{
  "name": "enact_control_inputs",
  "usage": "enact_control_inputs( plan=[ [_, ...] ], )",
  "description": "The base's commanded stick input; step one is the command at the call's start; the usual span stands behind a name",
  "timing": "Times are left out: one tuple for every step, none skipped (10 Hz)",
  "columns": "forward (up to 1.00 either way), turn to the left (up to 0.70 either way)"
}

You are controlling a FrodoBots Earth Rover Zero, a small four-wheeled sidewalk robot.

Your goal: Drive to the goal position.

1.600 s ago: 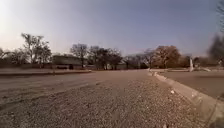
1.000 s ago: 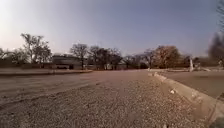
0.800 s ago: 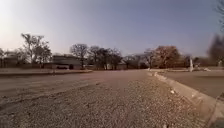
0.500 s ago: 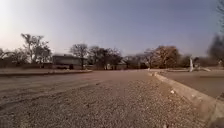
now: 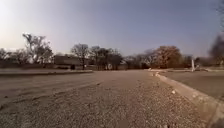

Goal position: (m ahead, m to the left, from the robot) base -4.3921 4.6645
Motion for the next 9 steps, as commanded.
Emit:
enact_control_inputs(
  plan=[
    [0.0,0.7],
    [0.0,0.7],
    [0.03,0.69],
    [0.36,0.52],
    [0.7,0.35],
    [0.7,0.35],
    [0.7,0.35],
    [0.7,0.35],
    [0.7,0.35]
  ],
)
